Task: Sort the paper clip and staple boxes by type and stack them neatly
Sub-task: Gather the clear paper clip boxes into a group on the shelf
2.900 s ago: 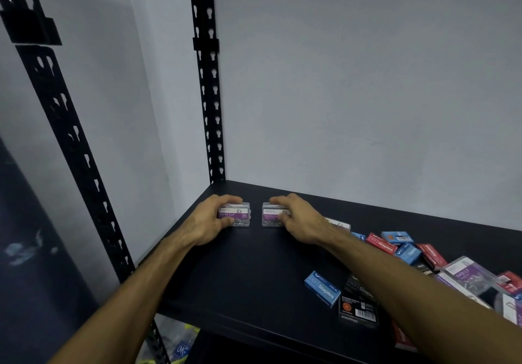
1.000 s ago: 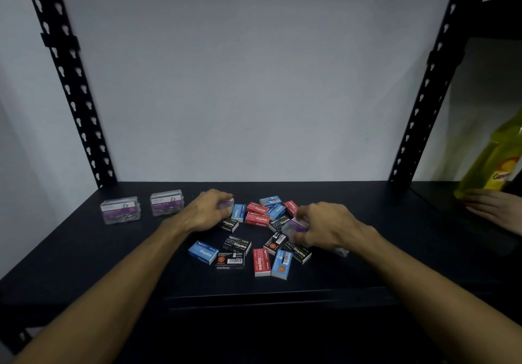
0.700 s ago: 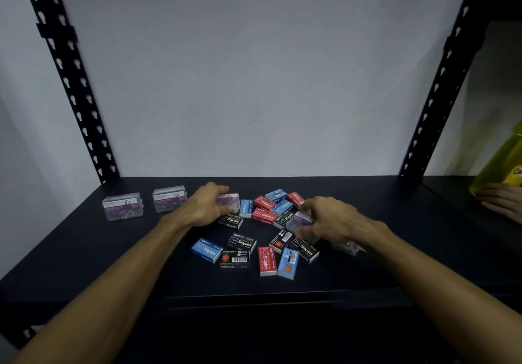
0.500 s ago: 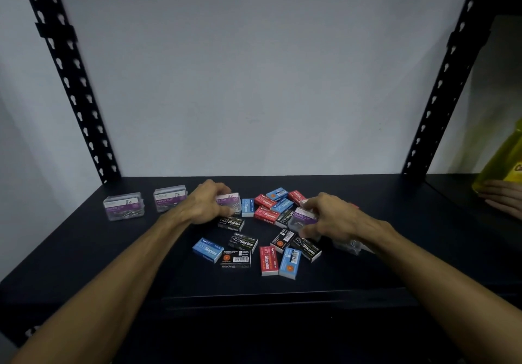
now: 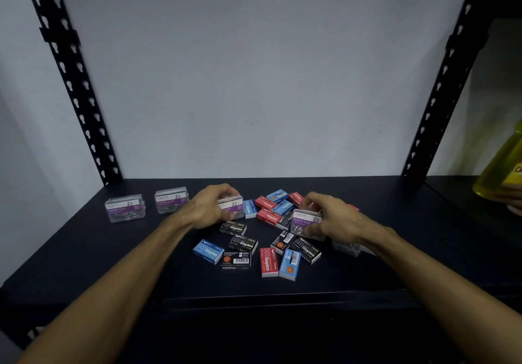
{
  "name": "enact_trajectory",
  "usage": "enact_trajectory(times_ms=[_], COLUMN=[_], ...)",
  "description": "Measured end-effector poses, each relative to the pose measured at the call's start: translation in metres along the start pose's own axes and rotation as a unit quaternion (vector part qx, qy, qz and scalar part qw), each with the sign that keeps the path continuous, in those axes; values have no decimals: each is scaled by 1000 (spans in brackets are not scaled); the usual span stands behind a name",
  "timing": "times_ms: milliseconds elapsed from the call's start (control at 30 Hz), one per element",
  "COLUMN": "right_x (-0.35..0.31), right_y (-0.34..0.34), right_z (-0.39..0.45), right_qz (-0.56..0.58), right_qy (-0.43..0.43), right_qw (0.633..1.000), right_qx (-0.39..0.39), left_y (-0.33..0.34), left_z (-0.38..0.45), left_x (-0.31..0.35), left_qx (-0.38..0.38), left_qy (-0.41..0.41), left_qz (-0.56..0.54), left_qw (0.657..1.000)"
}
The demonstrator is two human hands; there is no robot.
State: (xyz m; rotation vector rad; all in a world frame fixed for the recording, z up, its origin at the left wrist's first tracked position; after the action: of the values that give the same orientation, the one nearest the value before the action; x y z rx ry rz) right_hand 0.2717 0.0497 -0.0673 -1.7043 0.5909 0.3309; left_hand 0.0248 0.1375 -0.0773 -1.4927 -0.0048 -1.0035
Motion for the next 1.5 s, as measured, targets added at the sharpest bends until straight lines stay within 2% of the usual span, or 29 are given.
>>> enact_trajectory(times_ms=[167,367,733,800,967,1333,1500], right_x=[-1,-6,-67,-106,-147,-159,-185], right_y=[-1,-13,-8,14,36,61,91], right_z=[-1,1,13,15,17,16,18], right_qz=[6,11,35,22,15,22,8], right_qy=[0,-20,-76,-111,-142,-155,-173], right_qw=[1000,999,996,994,990,987,984], right_qx=[-5,28,37,13,-3,-25,-52], left_y=[0,-7,-25,-48,-70,-81,-90], left_z=[1,-2,-15,-45,-71,-96,-123], left_x=[2,8,23,6,-10,-37,-67], left_qx=[-3,17,25,51,68,75,79], left_qy=[9,22,48,28,20,5,-20], left_qz=[-14,-40,-54,-44,-34,-36,-41], left_qw=[1000,999,997,997,997,997,996])
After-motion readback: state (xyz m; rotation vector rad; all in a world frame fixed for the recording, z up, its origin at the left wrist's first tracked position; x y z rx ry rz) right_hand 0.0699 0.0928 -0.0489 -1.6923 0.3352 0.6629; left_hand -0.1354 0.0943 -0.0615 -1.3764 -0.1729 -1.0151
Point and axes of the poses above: each hand's wrist, its own z-axis towards the middle knuckle, its own y-axis out of the palm, x = y × z, the point moved 8 cm from there along z, towards the middle knuckle, and after that the axes turned 15 degrees about y, right-handed, at the moved point
